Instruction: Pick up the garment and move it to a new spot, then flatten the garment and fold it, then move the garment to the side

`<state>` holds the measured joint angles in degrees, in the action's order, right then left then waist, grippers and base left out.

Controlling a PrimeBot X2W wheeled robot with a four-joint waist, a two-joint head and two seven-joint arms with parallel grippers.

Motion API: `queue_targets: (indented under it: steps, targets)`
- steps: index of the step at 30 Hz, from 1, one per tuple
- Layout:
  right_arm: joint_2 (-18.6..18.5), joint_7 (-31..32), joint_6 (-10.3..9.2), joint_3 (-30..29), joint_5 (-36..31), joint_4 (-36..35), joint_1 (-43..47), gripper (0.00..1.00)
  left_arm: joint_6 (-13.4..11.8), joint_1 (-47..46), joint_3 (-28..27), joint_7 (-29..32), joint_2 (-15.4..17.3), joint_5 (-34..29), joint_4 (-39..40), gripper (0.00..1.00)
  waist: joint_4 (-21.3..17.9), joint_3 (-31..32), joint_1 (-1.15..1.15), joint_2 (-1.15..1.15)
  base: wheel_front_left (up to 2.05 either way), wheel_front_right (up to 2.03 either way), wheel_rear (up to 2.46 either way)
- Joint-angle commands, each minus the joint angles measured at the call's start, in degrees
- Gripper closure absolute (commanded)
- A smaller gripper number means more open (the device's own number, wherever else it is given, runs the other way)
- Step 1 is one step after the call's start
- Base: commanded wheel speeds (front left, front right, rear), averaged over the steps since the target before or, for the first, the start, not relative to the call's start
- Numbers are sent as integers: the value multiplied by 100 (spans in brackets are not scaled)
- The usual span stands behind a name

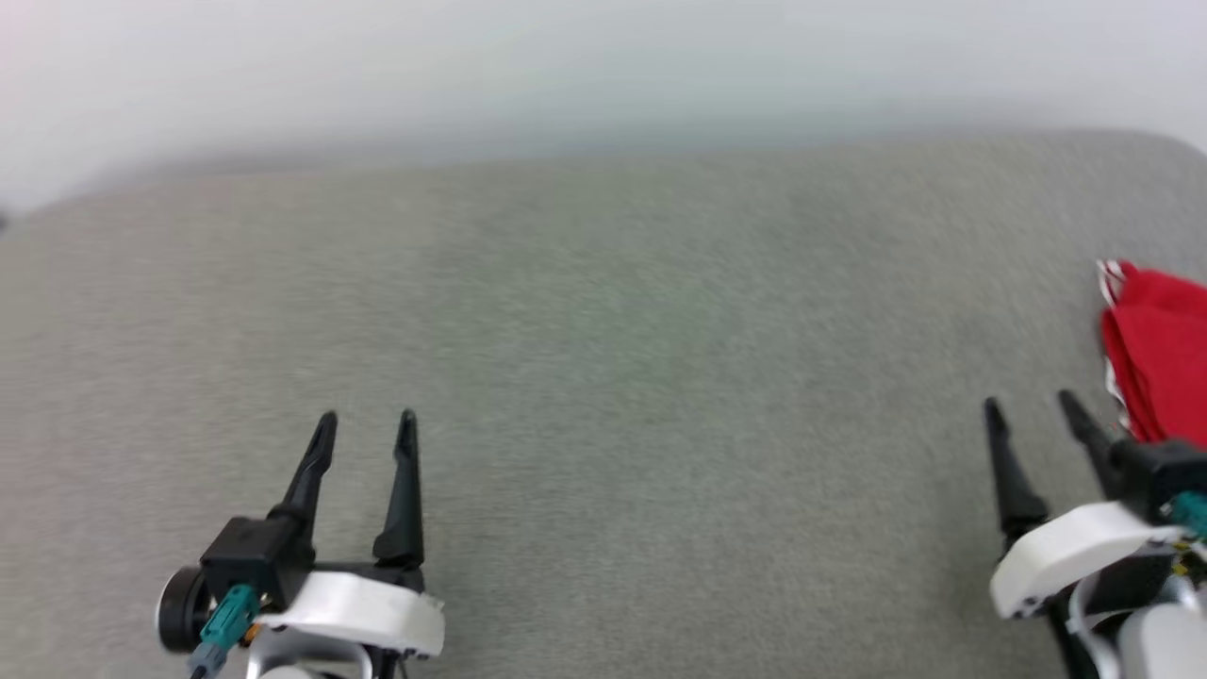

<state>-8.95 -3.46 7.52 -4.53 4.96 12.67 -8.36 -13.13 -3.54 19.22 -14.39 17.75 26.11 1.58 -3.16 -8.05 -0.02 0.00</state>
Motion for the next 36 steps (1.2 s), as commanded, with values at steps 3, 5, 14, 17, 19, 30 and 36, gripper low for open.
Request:
queue_targets:
  steps: [3, 5, 14, 17, 19, 30, 36]
  targets:
    - [186, 97, -6, 75, 15, -423, 351, 0, -58, 240, -79, -40, 67, 50, -71, 0, 448, 534, 2, 0, 0, 0, 0]
    - [273, 172, -6, 120, 33, -738, 564, 0, -125, 379, -180, -39, 144, 59, -106, 0, 467, 654, 2, 0, 0, 0, 0]
    - [489, 612, -6, 126, 78, -1947, 1503, 0, -75, 935, -218, 50, 375, 182, -63, 0, 394, 1029, 2, 0, 0, 0, 0]
    - [530, 724, -6, 124, 119, -2146, 1669, 0, -26, 1005, -199, 45, 384, 234, -112, 0, 365, 1093, 2, 0, 0, 0, 0]
    - [555, 779, -6, 113, 165, -2206, 1736, 0, 7, 1032, -179, 42, 369, 278, -139, 0, 349, 1115, 2, 0, 0, 0, 0]
    - [602, 843, -5, 218, 173, -2176, 1685, 0, 5, 1020, -140, 55, 353, 323, -288, 0, 306, 1176, 2, 0, 0, 0, 0]
    - [607, 796, -5, 247, 192, -2133, 1620, 0, -32, 992, -112, 67, 365, 308, -292, 0, 344, 1154, 2, 0, 0, 0, 0]
